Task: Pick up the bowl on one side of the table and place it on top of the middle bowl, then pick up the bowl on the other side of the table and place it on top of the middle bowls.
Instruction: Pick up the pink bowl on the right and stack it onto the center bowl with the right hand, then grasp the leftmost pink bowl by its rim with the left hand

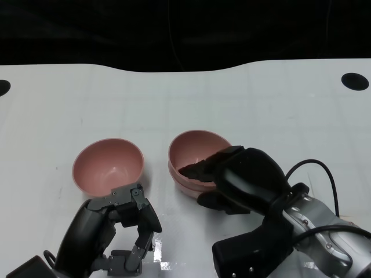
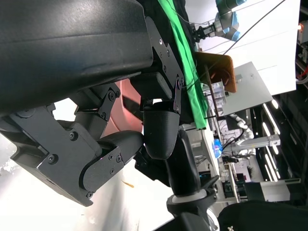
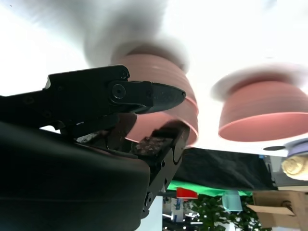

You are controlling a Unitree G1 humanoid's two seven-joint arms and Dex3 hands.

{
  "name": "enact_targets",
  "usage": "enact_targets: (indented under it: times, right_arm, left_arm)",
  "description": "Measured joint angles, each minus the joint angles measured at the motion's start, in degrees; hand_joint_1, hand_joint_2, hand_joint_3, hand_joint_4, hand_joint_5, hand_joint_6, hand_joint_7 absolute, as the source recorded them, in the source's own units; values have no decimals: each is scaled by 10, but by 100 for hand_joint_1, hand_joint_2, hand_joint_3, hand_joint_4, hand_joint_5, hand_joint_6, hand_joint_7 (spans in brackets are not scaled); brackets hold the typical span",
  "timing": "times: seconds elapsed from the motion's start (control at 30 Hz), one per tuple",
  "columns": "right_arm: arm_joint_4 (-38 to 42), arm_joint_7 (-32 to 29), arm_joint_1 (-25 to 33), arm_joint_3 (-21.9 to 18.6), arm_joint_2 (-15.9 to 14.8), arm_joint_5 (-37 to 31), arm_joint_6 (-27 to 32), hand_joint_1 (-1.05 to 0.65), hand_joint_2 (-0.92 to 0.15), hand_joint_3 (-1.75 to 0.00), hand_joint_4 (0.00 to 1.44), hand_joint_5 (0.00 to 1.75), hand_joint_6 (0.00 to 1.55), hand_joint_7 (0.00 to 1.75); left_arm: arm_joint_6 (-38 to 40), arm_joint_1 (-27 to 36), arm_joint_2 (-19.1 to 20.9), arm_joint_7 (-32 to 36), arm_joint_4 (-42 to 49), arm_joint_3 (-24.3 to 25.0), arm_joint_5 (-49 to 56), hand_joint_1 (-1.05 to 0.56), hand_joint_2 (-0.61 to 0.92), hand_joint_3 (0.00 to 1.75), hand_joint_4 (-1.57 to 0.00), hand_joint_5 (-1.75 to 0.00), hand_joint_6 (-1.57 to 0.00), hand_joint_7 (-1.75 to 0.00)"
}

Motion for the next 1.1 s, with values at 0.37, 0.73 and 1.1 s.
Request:
enact_targets:
  times: [0.37,0.73,1.1]
  right_arm:
    - [-138,-24,95,-82,-24,84,-45,-61,-92,-34,38,79,60,12]
    - [-211,-4,226,-158,-36,245,-142,-32,-92,-24,51,118,74,31]
    - [-217,41,309,-209,-40,346,-227,-16,-75,-59,64,131,77,68]
  left_arm:
    - [-4,-1,-1,3,0,-3,5,-20,41,131,-85,-170,-79,-146]
    - [7,-3,-6,3,0,-2,-8,-20,41,127,-79,-170,-76,-143]
    - [37,0,-13,26,-42,12,-17,-16,54,98,-62,-132,-64,-93]
